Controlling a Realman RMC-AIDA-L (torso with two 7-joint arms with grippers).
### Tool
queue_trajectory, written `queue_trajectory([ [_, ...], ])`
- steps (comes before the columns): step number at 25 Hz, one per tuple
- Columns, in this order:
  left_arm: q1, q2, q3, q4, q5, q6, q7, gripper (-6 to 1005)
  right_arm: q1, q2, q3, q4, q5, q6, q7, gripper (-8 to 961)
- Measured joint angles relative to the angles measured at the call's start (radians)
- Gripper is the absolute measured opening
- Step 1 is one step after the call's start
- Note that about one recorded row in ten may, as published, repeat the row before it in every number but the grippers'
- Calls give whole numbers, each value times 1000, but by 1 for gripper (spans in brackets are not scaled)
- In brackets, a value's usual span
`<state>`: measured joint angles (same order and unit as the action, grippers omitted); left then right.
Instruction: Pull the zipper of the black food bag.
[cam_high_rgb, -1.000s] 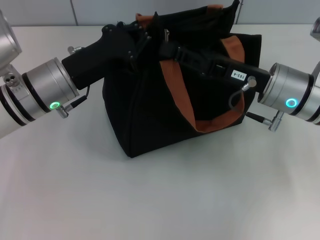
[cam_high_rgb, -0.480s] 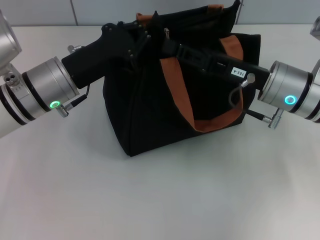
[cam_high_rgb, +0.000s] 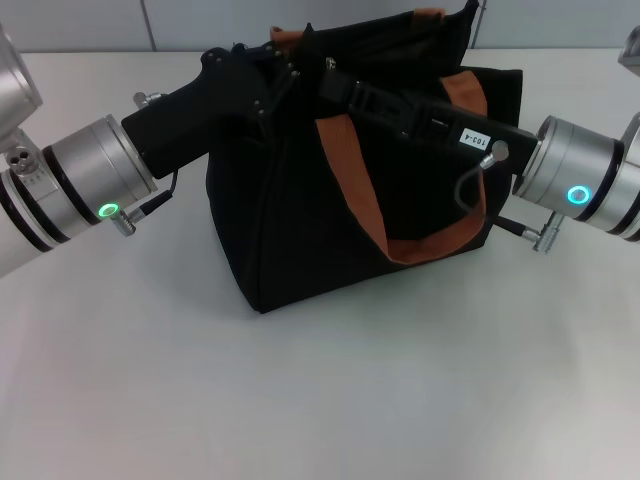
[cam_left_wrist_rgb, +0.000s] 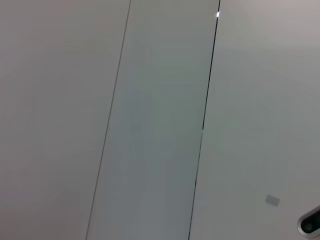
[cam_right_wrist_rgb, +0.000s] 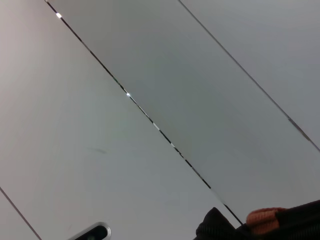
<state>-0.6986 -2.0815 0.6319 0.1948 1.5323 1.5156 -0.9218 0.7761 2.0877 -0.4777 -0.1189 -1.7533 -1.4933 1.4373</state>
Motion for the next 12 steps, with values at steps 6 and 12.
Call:
queue_trajectory([
  [6, 0, 0, 0, 0, 0, 0, 0, 22, 9, 1, -8, 2, 0, 10, 13, 327],
  [12, 0, 1, 0, 0, -2, -1, 0, 22, 23, 2, -29, 2, 0, -2, 13, 328],
])
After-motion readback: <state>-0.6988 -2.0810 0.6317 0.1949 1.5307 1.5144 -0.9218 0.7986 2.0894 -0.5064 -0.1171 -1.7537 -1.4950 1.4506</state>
